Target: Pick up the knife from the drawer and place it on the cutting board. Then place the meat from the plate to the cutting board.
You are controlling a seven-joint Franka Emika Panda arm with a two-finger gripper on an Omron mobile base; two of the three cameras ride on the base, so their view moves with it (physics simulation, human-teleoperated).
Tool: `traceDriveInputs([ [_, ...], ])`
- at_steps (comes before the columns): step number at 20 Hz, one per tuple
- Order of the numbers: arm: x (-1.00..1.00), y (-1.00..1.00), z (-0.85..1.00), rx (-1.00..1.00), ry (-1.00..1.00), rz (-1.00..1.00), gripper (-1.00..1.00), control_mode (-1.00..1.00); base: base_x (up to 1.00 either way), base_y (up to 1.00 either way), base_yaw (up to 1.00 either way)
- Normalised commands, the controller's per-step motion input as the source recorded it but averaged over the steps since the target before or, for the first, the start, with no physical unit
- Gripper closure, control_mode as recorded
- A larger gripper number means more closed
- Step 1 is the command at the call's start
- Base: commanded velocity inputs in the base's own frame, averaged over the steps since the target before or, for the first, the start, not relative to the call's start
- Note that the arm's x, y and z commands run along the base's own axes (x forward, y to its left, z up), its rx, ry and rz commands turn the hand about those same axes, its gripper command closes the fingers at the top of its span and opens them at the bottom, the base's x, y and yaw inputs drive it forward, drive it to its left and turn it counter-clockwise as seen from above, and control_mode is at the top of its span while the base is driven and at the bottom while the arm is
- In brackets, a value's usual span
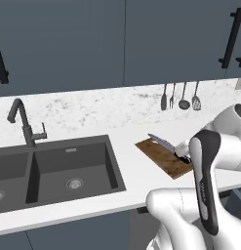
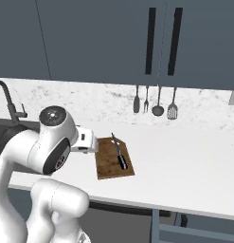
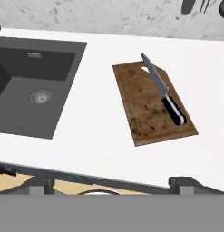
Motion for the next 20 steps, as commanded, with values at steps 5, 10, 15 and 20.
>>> traceDriveInputs([
  [5, 0.0, 0.64, 0.35, 0.01, -0.22, -0.06, -1.0, -1.0, 0.0, 0.0, 0.0],
  [10, -0.2, 0.46, 0.07, 0.01, -0.1, -0.01, -1.0, 1.0, -0.13, 0.14, 0.0],
  [15, 0.0, 0.0, 0.0, 0.0, 0.0, 0.0, -1.0, 1.0, -0.86, 0.95, 0.0],
  [20, 0.0, 0.0, 0.0, 0.0, 0.0, 0.0, -1.0, 1.0, -0.75, 1.0, 0.0],
])
